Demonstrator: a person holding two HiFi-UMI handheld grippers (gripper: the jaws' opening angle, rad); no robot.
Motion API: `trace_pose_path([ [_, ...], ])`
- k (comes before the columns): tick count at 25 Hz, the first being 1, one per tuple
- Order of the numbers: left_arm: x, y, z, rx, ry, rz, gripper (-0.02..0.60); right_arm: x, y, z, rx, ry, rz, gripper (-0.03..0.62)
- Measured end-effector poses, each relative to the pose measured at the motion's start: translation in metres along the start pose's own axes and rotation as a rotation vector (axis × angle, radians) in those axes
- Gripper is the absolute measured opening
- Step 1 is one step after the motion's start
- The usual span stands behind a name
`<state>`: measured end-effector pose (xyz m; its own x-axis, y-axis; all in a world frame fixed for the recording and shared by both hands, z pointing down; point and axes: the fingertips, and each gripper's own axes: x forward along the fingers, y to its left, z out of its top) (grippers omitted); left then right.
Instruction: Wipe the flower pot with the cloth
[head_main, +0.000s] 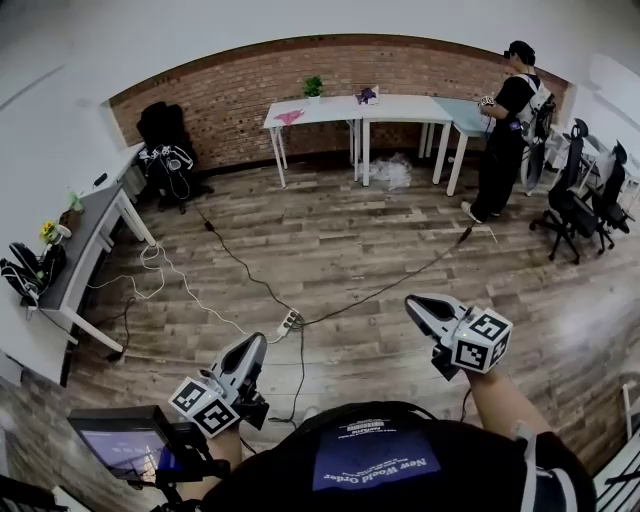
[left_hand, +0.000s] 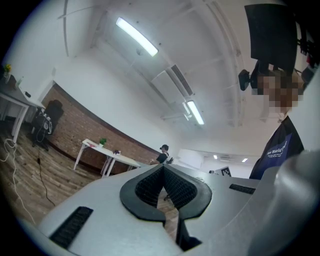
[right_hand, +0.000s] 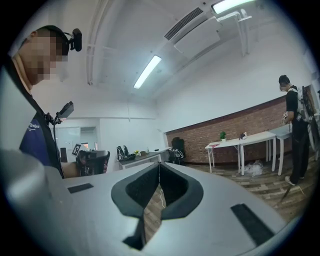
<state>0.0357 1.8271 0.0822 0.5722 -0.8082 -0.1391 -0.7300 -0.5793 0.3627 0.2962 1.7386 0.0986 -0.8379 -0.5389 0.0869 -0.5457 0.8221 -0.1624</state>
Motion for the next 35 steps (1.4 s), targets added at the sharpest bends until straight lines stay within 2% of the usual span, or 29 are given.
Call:
trace_pose_path([
  [5, 0.022, 0.068, 0.042, 0.025, 0.006, -0.063, -0.005, 0.066, -0.014, 0.035, -0.019, -0.044, -0.059, -0.005],
  [10, 0.025, 0.139, 0.081, 0.058, 0.019, -0.075, -0.005, 0.134, -0.023, 0.051, -0.006, -0.081, -0.095, -0.005],
  [15, 0.038, 0.198, 0.097, 0.05, 0.024, -0.057, -0.005, 0.191, -0.041, 0.052, -0.005, -0.061, -0.098, -0.003],
  [22, 0.081, 0.252, 0.106, 0.039, 0.027, 0.0, -0.005, 0.252, -0.095, 0.065, 0.0, -0.043, -0.057, -0.005],
  [28, 0.151, 0.285, 0.101, 0.066, 0.019, 0.063, -0.005, 0.295, -0.179, 0.069, 0.005, -0.046, 0.017, -0.005],
  [32, 0.227, 0.294, 0.105, 0.058, -0.008, 0.099, -0.005, 0.312, -0.253, 0.093, 0.0, -0.042, 0.066, -0.005],
  [35, 0.286, 0.299, 0.107, 0.086, -0.01, 0.107, -0.005, 0.321, -0.308, 0.116, -0.032, -0.046, 0.093, -0.005],
])
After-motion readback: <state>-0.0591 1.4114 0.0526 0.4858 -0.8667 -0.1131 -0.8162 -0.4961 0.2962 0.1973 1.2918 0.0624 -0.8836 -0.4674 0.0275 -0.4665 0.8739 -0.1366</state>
